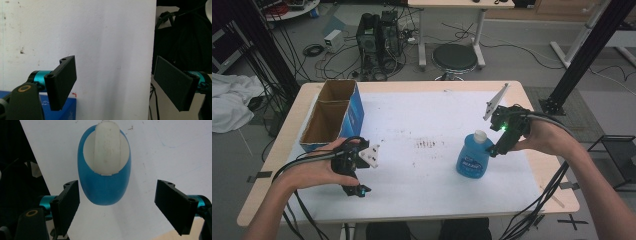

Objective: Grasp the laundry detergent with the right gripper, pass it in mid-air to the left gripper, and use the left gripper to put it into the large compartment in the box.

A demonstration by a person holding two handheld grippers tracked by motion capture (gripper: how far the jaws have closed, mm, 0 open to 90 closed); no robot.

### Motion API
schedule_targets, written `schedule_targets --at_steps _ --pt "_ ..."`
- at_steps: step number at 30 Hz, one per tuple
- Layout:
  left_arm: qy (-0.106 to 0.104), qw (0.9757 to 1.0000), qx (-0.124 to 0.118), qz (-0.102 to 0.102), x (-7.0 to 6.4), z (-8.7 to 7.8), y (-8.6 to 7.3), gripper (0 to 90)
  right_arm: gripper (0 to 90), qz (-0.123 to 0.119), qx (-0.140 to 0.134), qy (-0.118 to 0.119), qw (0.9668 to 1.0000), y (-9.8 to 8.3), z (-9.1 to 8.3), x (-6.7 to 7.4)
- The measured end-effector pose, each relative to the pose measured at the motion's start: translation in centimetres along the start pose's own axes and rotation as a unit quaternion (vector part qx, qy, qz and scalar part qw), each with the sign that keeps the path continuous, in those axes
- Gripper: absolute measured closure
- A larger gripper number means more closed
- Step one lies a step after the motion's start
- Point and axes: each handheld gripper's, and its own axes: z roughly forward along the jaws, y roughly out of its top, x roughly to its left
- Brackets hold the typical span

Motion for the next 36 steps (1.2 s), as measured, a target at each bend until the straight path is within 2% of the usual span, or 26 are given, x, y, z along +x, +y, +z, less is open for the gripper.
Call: schedule_targets --at_steps 2,3,4,11,15,16,17,20,28,29,35,36 --pt "-0.001 1.0 0.004 0.001 0.0 0.0 -0.1 18.6 19.5 0.006 -0.011 0.003 0.9999 -0.3 0.5 0.1" --pt "-0.003 0.9999 0.009 0.008 0.1 -0.1 -0.1 18.6 19.5 0.007 -0.017 0.004 0.9998 -0.4 0.7 0.1" --pt "-0.001 1.0 0.007 0.007 0.1 -0.1 -0.1 18.7 19.5 0.013 -0.028 0.009 0.9995 -0.6 1.0 0.3" --pt "-0.004 0.9999 0.006 0.009 0.2 -0.1 0.0 18.6 19.5 0.027 -0.056 0.017 0.9979 -1.4 2.4 0.6" --pt "-0.005 0.9999 0.005 0.008 0.2 0.1 0.0 18.7 19.5 0.033 -0.067 0.021 0.997 -1.7 3.2 0.8" --pt "-0.002 1.0 -0.001 -0.001 0.1 0.2 0.0 18.7 19.5 0.033 -0.067 0.021 0.997 -1.7 3.2 0.8" --pt "-0.006 0.9999 0.005 0.008 0.2 0.2 0.0 18.6 19.5 0.035 -0.07 0.024 0.9967 -1.8 3.4 0.9" --pt "-0.004 0.9999 0.007 0.009 0.2 0.2 0.0 18.7 19.5 0.047 -0.083 0.023 0.9952 -2.2 4.2 1.0" --pt "-0.007 0.9999 0.006 0.008 0.3 0.2 0.0 18.7 19.5 0.052 -0.1 0.026 0.9933 -2.7 5.3 1.4" --pt "-0.006 0.9999 0.006 0.008 0.2 0.3 0.0 18.6 19.5 0.055 -0.109 0.027 0.9921 -2.9 5.6 1.4" --pt "-0.007 0.9999 0.004 0.007 0.2 0.3 0.0 18.7 19.5 0.066 -0.122 0.029 0.9899 -3.4 6.5 1.3" --pt "-0.007 0.9999 0.004 0.007 0.2 0.3 0.0 18.7 19.5 0.071 -0.133 0.03 0.9881 -3.6 6.5 1.3"
